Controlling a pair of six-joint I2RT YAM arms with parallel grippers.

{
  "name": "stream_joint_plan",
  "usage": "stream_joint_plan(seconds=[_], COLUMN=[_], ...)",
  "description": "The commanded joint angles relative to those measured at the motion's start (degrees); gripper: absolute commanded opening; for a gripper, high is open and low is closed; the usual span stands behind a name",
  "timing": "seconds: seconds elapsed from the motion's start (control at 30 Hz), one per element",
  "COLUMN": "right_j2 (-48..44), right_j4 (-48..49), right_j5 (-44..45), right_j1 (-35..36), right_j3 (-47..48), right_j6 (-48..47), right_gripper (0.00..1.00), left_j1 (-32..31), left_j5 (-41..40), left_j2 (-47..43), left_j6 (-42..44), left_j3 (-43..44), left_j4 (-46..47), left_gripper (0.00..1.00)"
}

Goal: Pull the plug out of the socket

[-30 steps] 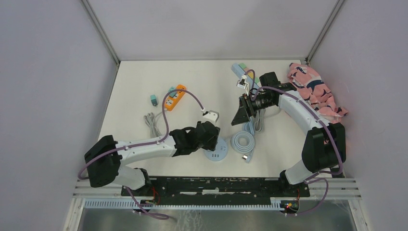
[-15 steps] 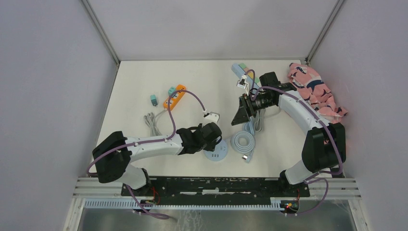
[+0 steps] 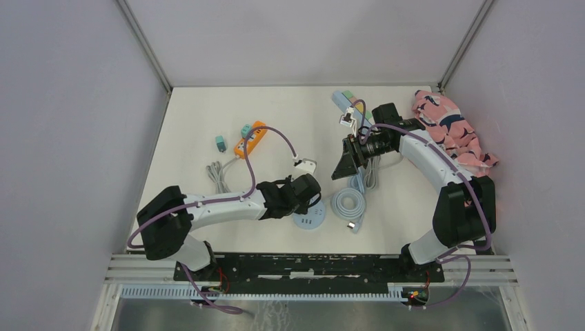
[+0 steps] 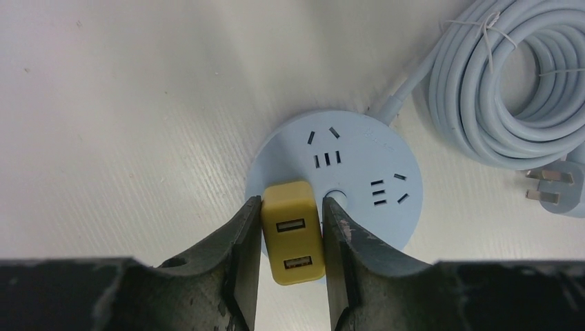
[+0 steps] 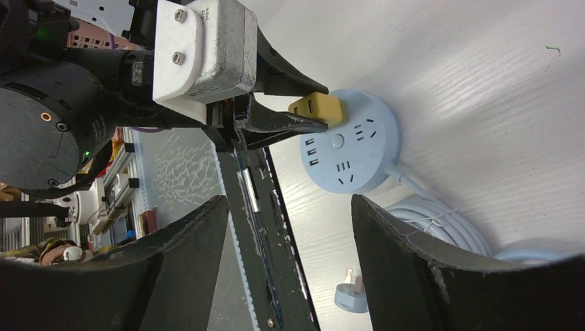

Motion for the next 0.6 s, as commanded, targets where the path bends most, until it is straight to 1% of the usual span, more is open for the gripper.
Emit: stream_joint_plan(seconds=[0.0, 0.1, 0.2, 0.37, 0.47, 0.5, 0.57], right_j2=[-1.9, -2.4, -3.3, -5.6, -6.3, -6.2, -5.1], right_j4=[2.0, 3.6, 6.2, 13.2, 21.7, 25.2, 29.3], right_j5=[-1.3, -0.7, -0.1, 0.8, 1.0, 1.3, 2.4], right_j1=[-0.2, -0.2, -0.1, -0.2, -0.1, -0.2, -0.1], right_j3=[1.1, 0.0, -1.6, -5.6, -9.9, -11.3, -13.0], right_j6=[-0.8, -0.5, 0.5, 2.4, 8.4, 11.5, 14.8], right_gripper=[0.72, 0.72, 0.71, 0.71, 0.72, 0.72, 0.72], left_j1=[-0.2, 0.0, 0.9, 4.3, 5.0, 5.0, 5.0], left_j5=[-5.1, -7.1, -7.2, -1.5, 2.5, 3.2, 3.1], left_j2=[0.1, -0.3, -0.9, -2.7, -4.5, -5.1, -6.0], left_j6=[4.1, 6.6, 8.4, 10.0, 13.2, 14.2, 16.2], left_j3=[2.3, 1.4, -0.1, -3.8, -6.1, -6.9, -8.0], left_j4=[5.5, 9.4, 13.3, 19.3, 23.6, 25.0, 27.8], left_gripper=[0.03, 0.03, 0.03, 0.03, 0.03, 0.03, 0.03])
